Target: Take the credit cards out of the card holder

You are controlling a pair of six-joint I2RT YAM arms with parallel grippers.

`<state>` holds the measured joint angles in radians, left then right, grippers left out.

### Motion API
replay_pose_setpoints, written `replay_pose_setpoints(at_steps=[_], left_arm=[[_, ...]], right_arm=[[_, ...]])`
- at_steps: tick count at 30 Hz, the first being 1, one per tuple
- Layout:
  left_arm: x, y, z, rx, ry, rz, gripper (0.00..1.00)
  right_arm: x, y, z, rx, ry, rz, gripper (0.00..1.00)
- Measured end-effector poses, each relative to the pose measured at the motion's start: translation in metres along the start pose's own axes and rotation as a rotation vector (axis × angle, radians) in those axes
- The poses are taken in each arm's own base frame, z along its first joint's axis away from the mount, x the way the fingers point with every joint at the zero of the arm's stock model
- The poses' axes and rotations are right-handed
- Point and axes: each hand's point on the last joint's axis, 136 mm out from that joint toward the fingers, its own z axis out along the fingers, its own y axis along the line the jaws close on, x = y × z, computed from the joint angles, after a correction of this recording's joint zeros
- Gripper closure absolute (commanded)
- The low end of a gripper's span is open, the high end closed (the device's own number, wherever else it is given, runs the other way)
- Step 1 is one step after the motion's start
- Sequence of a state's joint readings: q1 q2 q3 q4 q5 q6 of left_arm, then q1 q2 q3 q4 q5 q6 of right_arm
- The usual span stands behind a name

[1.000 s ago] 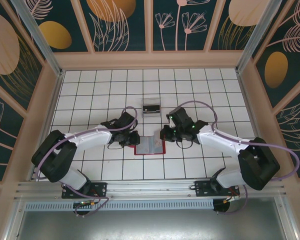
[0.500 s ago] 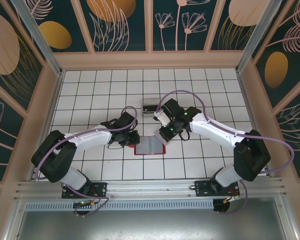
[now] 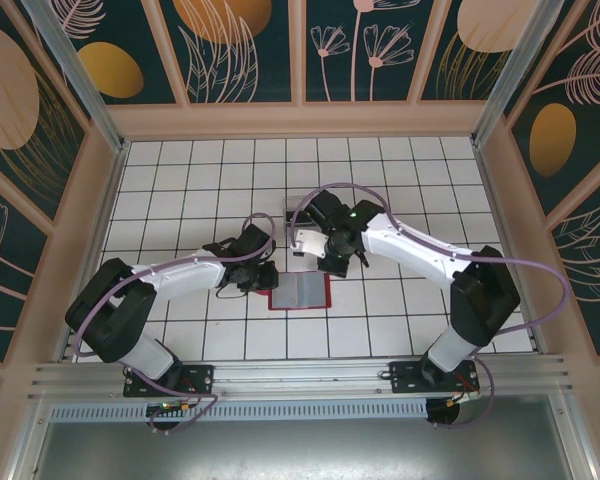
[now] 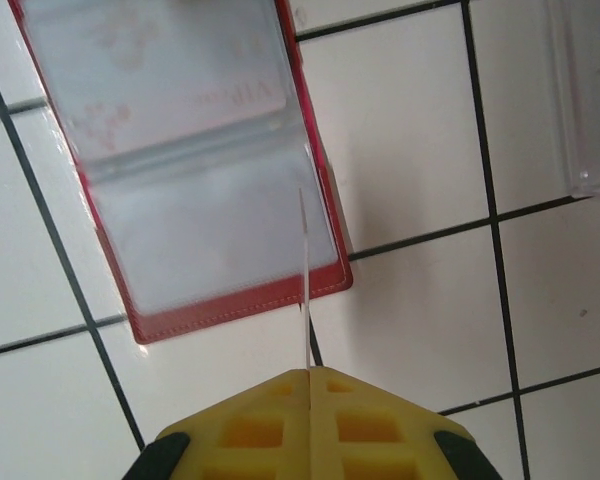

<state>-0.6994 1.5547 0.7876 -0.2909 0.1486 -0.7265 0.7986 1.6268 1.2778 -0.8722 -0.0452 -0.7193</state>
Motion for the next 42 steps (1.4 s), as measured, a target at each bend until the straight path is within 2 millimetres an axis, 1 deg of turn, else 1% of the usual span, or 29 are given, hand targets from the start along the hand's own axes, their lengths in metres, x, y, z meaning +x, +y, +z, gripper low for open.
replay_pose_setpoints(at_steps=[3, 9, 16, 22, 25, 30, 42], left_arm=[[0.003, 0.003, 0.000, -0.003, 0.002, -0.001, 0.82], [0.012, 0.010, -0.004, -0.001, -0.001, -0.009, 0.82], [0.017, 0.013, -0.012, 0.014, -0.017, -0.023, 0.81], [0.019, 0.015, -0.015, 0.017, -0.023, -0.038, 0.81], [0.020, 0.015, -0.017, 0.021, -0.030, -0.045, 0.81], [0.018, 0.015, -0.019, 0.023, -0.043, -0.048, 0.81], [0.016, 0.016, -0.019, 0.017, -0.053, -0.065, 0.81]], right_arm=[[0.000, -0.005, 0.002, -0.001, 0.024, -0.042, 1.00], [-0.015, -0.030, -0.004, 0.040, 0.008, -0.091, 1.00], [-0.040, -0.072, -0.008, 0.089, -0.007, -0.132, 1.00], [-0.063, -0.111, -0.019, 0.142, -0.022, -0.164, 1.00], [-0.068, -0.125, -0.023, 0.163, -0.015, -0.193, 1.00], [-0.076, -0.141, -0.022, 0.176, -0.012, -0.231, 1.00], [-0.087, -0.161, 0.006, 0.165, 0.010, -0.282, 1.00]])
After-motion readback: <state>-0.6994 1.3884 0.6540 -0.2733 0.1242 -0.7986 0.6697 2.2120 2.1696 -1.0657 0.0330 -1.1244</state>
